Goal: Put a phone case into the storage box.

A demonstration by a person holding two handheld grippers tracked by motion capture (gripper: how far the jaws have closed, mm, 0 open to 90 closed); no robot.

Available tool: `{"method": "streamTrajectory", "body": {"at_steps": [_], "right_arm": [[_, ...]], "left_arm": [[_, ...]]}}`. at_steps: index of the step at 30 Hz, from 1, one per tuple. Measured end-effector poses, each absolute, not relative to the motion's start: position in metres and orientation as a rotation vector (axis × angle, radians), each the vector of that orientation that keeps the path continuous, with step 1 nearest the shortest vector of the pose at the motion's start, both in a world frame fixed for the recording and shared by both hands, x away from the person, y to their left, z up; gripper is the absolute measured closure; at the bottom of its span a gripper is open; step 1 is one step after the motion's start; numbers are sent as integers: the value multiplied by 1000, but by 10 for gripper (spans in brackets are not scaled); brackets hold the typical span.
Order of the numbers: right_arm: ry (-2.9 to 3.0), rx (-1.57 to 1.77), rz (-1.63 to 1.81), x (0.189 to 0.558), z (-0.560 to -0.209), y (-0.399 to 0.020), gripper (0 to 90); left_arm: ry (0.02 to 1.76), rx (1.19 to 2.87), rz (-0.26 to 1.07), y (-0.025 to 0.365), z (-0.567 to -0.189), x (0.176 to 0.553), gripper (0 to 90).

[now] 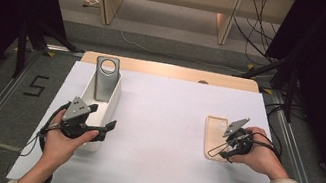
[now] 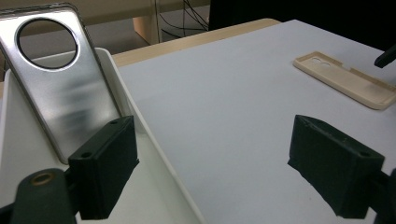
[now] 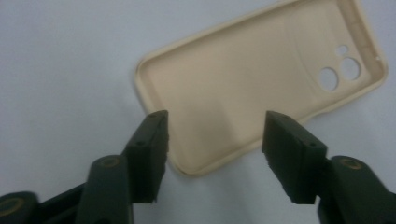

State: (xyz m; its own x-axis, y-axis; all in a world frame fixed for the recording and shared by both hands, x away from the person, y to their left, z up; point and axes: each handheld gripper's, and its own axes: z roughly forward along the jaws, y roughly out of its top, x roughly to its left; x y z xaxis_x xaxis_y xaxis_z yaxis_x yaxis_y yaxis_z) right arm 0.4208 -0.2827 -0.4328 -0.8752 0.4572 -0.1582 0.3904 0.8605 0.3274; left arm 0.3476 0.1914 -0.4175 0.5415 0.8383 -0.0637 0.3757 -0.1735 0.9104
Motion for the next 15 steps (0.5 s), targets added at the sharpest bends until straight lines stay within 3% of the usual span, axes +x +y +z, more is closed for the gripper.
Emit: {"method": "streamTrajectory", "body": {"at_steps": [5, 15], "right_arm": [[2881, 517, 338, 416, -438, -276, 341], [2915, 370, 165, 415, -444, -259, 334]], "left_arm": [[1011, 1770, 573, 191, -417, 348, 150], [1009, 1771, 572, 190, -418, 348, 150]]}}
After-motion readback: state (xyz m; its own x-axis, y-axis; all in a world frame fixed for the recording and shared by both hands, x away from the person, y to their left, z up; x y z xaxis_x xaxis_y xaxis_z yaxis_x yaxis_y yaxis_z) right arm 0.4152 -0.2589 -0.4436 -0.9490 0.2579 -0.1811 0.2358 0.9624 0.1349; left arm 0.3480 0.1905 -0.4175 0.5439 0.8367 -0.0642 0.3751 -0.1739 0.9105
